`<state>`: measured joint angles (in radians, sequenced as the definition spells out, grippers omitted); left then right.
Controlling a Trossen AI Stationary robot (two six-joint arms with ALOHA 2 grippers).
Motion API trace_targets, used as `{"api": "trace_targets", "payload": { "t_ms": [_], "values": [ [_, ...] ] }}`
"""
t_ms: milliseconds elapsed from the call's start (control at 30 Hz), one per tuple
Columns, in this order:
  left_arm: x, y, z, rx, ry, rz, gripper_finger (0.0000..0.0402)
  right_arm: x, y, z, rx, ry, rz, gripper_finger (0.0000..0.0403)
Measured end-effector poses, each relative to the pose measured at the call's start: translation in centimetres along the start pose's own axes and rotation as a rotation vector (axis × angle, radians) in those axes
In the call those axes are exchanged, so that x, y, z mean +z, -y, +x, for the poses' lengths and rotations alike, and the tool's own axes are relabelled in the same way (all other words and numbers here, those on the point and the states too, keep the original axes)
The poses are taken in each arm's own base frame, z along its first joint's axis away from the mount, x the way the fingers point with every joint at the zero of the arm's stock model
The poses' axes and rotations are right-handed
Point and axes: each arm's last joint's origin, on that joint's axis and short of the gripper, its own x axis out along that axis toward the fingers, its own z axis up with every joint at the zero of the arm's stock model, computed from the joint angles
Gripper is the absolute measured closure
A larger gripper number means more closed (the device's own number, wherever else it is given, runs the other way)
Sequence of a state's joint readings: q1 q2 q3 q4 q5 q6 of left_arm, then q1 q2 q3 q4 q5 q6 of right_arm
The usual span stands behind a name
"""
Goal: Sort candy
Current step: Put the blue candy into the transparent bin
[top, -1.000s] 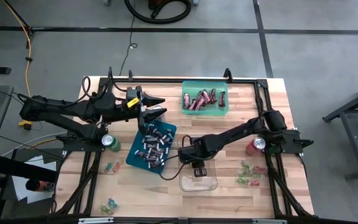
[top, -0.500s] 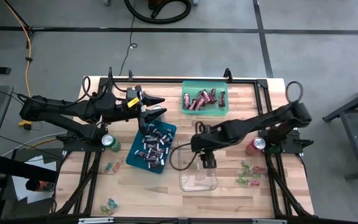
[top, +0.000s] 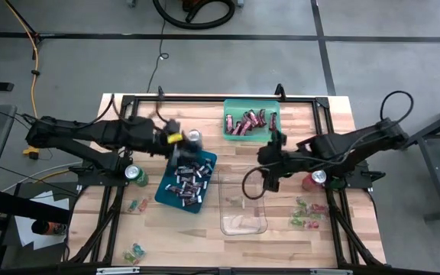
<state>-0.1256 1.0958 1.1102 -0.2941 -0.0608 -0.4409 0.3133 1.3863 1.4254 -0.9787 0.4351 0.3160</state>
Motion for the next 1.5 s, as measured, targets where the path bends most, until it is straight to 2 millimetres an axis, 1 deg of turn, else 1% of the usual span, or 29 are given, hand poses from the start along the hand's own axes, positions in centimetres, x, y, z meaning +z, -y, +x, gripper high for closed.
{"api": "trace_targets", "payload": {
  "t_ms": [67, 167, 233, 300, 367, 467, 567, 667, 733, 800, 933, 1000, 1133, 1233, 1300, 1400, 1500],
  "values": [
    [-0.5, 1.0, -0.4, -0.023, -0.153, -0.052, 0.0209, -0.2, 0.4, -0.4, -0.039, 0.001, -0.005, 0.0178],
    [-1.6, 3.4, -1.1, -0.080, -0.296, -0.084, 0.0209, -0.3, 0.9, -0.5, -0.101, -0.002, -0.010, 0.0178],
    [-3.0, 5.2, -1.8, -0.129, -0.381, -0.095, 0.0209, -0.4, 1.1, -0.5, -0.112, -0.015, -0.011, 0.0178],
    [-4.8, 6.8, -2.4, -0.127, -0.484, -0.118, 0.0209, -0.6, 1.3, -0.4, -0.112, -0.034, -0.014, 0.0178],
    [-7.3, 8.2, -2.9, -0.064, -0.609, -0.130, 0.0209, -0.6, 1.4, -0.4, -0.110, -0.045, -0.015, 0.0178],
    [-11.4, 10.4, -3.3, 0.022, -0.795, -0.068, 0.0209, -0.7, 1.6, -0.3, -0.114, -0.062, -0.023, 0.0178],
    [-15.9, 12.8, -3.2, 0.033, -0.937, 0.088, 0.0209, -0.7, 2.0, -0.2, -0.123, -0.071, -0.019, 0.0178],
    [-20.4, 14.8, -2.7, -0.007, -1.025, 0.300, 0.0209, -0.6, 2.4, 0.0, -0.135, -0.074, -0.005, 0.0178],
    [-23.2, 15.7, -2.1, -0.026, -1.066, 0.407, 0.0209, -0.6, 2.6, 0.0, -0.141, -0.076, 0.001, 0.0178],
    [-25.7, 16.2, -1.7, -0.041, -1.112, 0.483, 0.0209, -0.5, 2.7, 0.1, -0.143, -0.078, 0.006, 0.0178],
    [-29.2, 16.4, -1.1, -0.034, -1.212, 0.531, 0.0209, -0.5, 2.9, 0.2, -0.140, -0.082, 0.018, 0.0178],
    [-30.5, 16.6, -1.0, -0.036, -1.235, 0.543, 0.0209, -0.5, 2.9, 0.2, -0.139, -0.082, 0.022, 0.0178],
    [-32.0, 16.6, -1.0, -0.024, -1.265, 0.569, 0.0209, -0.5, 2.9, 0.2, -0.137, -0.083, 0.022, 0.0178],
    [-32.5, 16.4, -0.8, -0.012, -1.273, 0.577, 0.0210, -0.5, 2.9, 0.2, -0.137, -0.083, 0.022, 0.0178],
    [-32.7, 16.4, -0.6, -0.004, -1.277, 0.580, 0.0217, -0.5, 2.9, 0.2, -0.137, -0.083, 0.022, 0.0178],
    [-32.7, 16.1, -0.3, 0.000, -1.276, 0.588, 0.0252, -0.5, 2.9, 0.2, -0.137, -0.083, 0.022, 0.0178],
    [-32.5, 15.6, 0.4, 0.030, -1.261, 0.578, 0.0317, -0.5, 2.9, 0.2, -0.137, -0.083, 0.023, 0.0178]
  ]
}}
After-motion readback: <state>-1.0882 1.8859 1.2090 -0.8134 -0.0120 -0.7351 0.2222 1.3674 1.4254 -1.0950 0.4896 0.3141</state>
